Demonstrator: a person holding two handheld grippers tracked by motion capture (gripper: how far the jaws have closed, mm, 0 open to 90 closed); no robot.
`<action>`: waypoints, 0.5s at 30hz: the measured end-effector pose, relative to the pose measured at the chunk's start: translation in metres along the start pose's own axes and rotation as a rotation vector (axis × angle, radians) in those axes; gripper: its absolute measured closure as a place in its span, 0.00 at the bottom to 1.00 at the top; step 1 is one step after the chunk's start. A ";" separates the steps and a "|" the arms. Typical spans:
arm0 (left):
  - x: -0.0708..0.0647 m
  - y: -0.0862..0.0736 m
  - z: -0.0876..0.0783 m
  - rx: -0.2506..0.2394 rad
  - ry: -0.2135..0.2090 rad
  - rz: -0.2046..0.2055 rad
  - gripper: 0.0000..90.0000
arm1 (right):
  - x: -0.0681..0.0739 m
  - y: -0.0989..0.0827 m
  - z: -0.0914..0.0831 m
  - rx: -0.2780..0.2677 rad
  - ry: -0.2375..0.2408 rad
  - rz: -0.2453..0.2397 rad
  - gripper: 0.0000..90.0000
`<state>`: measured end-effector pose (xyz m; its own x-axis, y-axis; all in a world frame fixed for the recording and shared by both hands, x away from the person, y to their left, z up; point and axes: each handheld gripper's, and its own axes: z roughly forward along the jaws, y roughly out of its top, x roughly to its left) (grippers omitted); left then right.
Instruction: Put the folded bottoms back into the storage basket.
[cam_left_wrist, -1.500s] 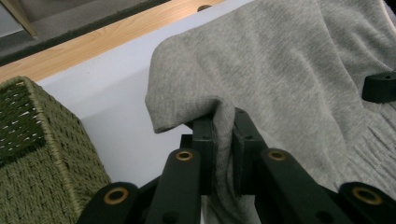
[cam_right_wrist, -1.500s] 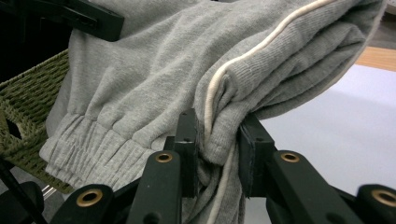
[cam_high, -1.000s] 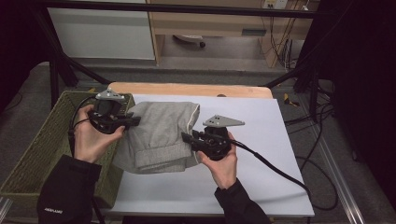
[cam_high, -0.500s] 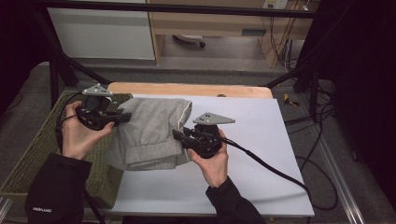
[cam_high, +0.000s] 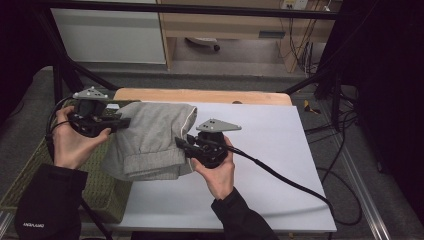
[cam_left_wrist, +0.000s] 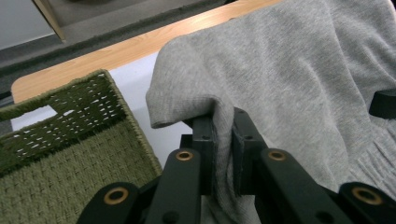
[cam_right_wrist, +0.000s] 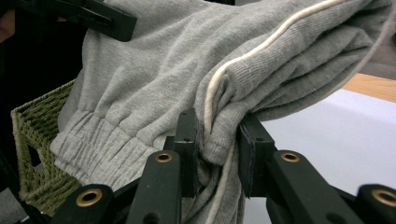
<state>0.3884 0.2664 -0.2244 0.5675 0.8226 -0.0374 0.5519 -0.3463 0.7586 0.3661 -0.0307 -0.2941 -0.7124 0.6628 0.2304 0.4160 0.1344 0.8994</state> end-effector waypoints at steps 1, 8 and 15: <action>0.001 0.000 -0.001 0.000 0.002 0.001 0.91 | 0.002 0.001 0.003 -0.002 0.002 -0.002 0.81; 0.009 -0.002 -0.007 0.000 0.014 -0.004 0.91 | 0.008 0.004 0.010 -0.003 0.005 -0.005 0.81; 0.017 -0.003 -0.014 -0.004 0.030 -0.008 0.91 | 0.015 0.007 0.018 -0.008 0.019 -0.004 0.80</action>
<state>0.3878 0.2878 -0.2185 0.5443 0.8386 -0.0244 0.5538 -0.3373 0.7612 0.3691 -0.0066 -0.2914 -0.7252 0.6477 0.2335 0.4085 0.1317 0.9032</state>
